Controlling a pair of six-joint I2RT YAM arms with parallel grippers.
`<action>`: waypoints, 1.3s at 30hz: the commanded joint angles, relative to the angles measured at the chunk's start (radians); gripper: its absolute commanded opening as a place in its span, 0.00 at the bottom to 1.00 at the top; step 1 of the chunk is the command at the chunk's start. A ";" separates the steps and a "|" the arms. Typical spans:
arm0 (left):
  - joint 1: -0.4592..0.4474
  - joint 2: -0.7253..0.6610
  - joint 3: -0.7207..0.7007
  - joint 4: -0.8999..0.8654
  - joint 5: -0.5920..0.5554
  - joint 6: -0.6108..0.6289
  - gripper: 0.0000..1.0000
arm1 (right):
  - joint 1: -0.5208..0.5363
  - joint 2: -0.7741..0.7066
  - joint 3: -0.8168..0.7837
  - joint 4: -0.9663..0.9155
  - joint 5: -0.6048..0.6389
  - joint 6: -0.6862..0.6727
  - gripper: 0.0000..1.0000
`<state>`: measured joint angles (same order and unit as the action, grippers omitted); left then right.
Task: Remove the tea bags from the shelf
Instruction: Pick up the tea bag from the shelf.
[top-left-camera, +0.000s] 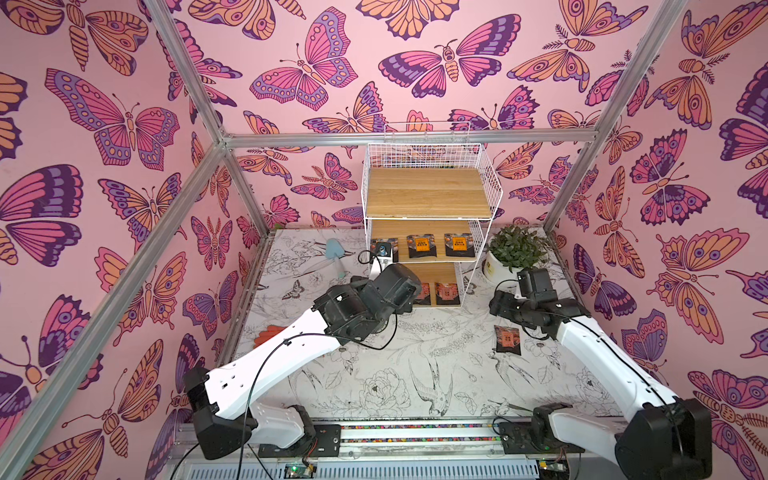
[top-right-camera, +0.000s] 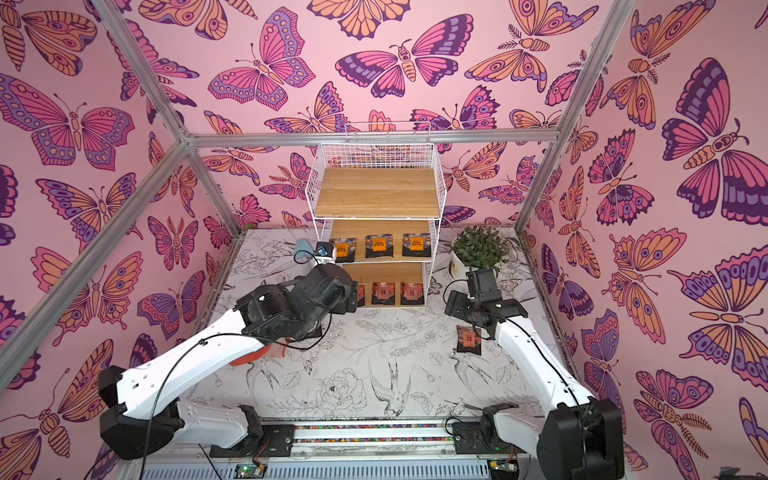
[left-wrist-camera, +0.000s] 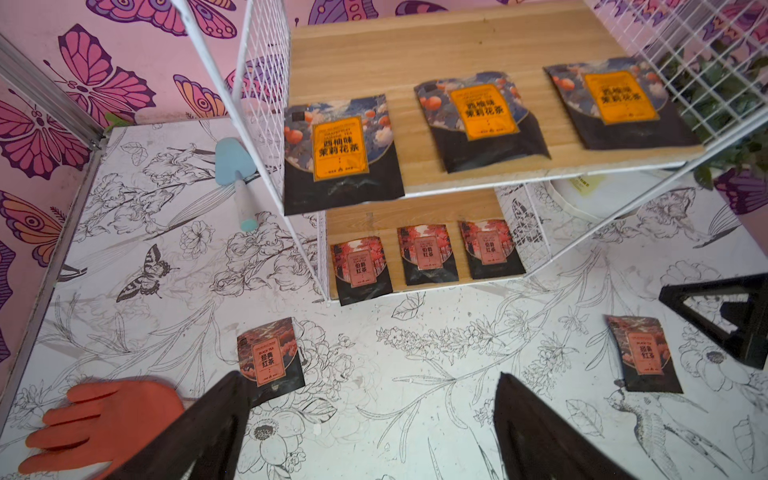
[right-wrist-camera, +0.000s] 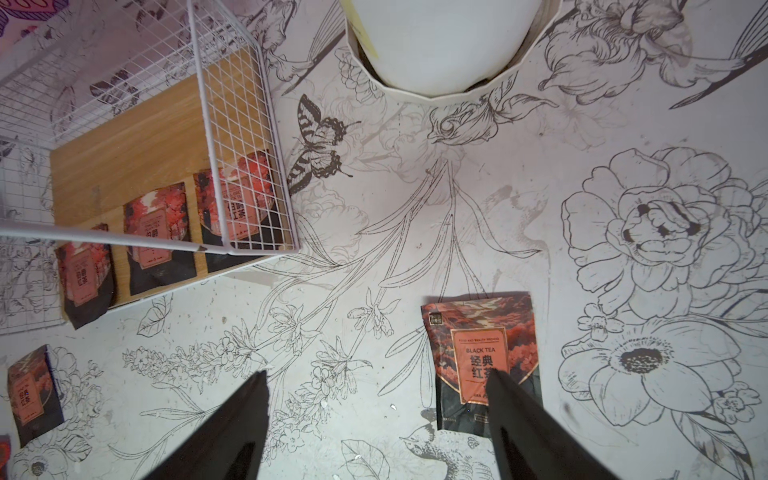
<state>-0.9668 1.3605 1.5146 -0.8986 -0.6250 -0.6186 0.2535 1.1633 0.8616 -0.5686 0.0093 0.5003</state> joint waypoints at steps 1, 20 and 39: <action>0.021 0.018 0.043 -0.021 0.000 -0.007 0.94 | -0.012 -0.017 -0.006 0.011 -0.021 0.002 0.85; 0.089 0.010 0.014 0.151 0.064 0.000 0.93 | -0.086 -0.003 0.007 0.052 -0.121 -0.058 0.86; 0.149 0.068 -0.035 0.312 0.094 0.054 0.92 | -0.154 0.002 0.015 0.067 -0.195 -0.083 0.86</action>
<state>-0.8288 1.4097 1.4738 -0.6285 -0.5449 -0.5983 0.1062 1.1656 0.8616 -0.5148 -0.1638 0.4362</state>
